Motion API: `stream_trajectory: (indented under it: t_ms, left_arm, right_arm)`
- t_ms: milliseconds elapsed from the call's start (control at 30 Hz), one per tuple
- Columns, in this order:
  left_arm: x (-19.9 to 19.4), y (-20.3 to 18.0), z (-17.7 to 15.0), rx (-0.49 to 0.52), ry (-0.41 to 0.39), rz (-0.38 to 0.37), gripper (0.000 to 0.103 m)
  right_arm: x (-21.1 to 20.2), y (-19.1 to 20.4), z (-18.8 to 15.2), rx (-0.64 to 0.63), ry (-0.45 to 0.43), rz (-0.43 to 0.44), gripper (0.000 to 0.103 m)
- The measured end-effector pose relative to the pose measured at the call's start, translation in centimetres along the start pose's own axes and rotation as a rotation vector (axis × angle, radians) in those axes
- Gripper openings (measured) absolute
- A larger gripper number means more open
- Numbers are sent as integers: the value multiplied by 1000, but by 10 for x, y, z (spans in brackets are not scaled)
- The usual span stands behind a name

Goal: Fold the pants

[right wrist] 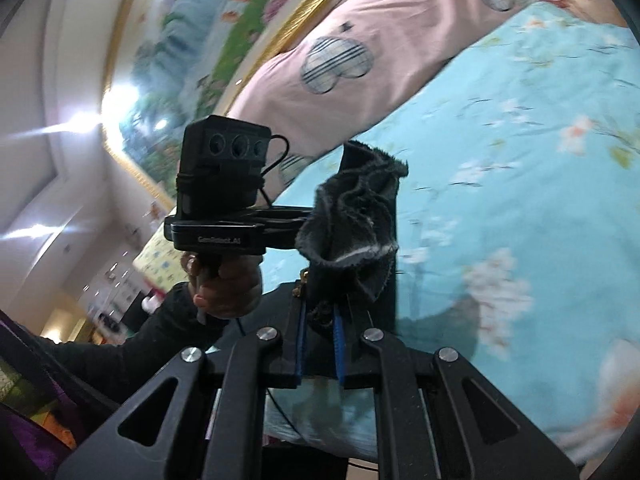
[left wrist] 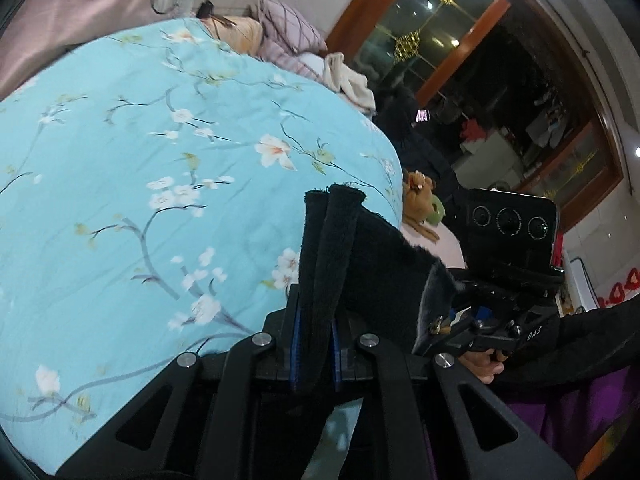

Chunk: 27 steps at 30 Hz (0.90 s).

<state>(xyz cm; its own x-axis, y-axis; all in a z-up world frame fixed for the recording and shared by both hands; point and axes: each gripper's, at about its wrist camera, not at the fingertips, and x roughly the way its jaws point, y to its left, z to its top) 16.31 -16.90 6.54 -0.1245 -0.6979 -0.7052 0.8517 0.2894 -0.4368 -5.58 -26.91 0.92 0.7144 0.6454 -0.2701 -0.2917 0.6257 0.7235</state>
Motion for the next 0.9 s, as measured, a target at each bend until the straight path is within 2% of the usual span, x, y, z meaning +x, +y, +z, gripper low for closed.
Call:
stream_trajectory:
  t_ms: [67, 400, 567, 900]
  left_arm:
    - [-5, 0, -8, -12, -23, 8, 10]
    - [-46, 29, -65, -138, -128, 43, 10]
    - [-60, 47, -95, -199, -174, 60, 10]
    - [-69, 73, -149, -317, -198, 95, 11]
  right_arm:
    - [14, 5, 2, -9, 30, 35, 13]
    - [75, 17, 3, -46, 179, 102, 13]
    - [103, 22, 1, -77, 240, 105, 13]
    - [149, 29, -17, -150, 383, 65, 13]
